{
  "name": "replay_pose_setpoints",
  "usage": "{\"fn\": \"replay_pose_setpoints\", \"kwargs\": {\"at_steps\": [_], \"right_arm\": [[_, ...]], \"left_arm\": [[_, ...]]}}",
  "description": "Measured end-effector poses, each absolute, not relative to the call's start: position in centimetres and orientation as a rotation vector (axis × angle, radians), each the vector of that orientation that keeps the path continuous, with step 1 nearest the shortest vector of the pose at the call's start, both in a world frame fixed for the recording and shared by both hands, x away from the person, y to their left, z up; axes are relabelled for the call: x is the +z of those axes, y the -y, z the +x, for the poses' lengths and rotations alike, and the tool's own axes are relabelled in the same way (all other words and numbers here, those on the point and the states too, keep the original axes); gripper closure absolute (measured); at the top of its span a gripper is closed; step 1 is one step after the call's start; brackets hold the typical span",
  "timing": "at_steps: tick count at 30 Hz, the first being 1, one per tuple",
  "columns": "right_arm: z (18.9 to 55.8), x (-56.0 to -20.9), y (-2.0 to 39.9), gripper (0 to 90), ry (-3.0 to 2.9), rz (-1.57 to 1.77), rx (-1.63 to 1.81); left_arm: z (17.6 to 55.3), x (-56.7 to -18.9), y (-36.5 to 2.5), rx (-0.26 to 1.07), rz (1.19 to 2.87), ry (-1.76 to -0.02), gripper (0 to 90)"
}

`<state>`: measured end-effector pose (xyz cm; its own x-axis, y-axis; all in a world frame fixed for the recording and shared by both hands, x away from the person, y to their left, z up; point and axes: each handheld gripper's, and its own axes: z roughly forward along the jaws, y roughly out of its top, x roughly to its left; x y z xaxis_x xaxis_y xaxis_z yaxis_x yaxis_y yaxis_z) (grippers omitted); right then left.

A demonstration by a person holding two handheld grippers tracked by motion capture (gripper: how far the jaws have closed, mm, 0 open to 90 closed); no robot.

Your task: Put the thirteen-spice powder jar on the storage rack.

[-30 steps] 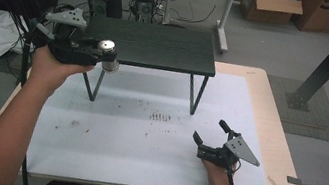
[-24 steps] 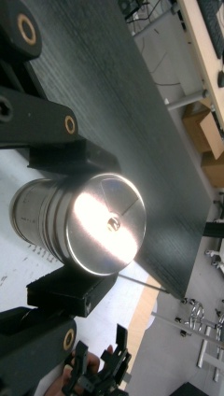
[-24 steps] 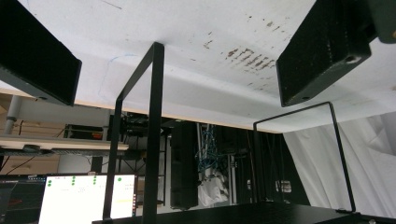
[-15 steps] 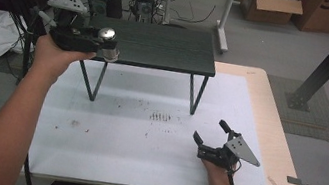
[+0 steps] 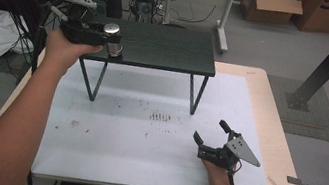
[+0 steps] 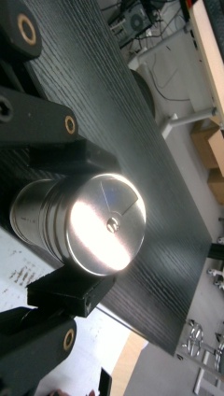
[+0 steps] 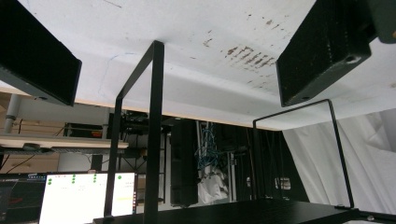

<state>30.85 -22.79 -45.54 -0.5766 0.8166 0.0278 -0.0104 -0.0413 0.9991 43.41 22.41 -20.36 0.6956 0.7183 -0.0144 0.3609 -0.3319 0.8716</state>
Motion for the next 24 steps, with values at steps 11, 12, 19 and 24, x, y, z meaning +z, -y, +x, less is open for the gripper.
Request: {"fn": "replay_pose_setpoints", "kwargs": {"at_steps": [11, 12, 19, 24], "right_arm": [[30.9, -45.5, 22.8, 0.0, -1.611, 0.865, 1.687], [30.9, -45.5, 22.8, 0.0, -1.611, 0.865, 1.687], [30.9, -45.5, 22.8, 0.0, -1.611, 0.865, 1.686], [30.9, -45.5, 22.8, 0.0, -1.610, 0.864, 1.686]], "left_arm": [[44.2, -20.8, -22.2, 0.476, 1.948, -0.864, 49.3], [44.2, -20.8, -22.2, 0.475, 1.947, -0.864, 49.3], [44.3, -20.9, -22.1, 0.477, 1.948, -0.856, 49.3], [44.4, -20.9, -22.1, 0.465, 1.945, -0.864, 49.2]]}}
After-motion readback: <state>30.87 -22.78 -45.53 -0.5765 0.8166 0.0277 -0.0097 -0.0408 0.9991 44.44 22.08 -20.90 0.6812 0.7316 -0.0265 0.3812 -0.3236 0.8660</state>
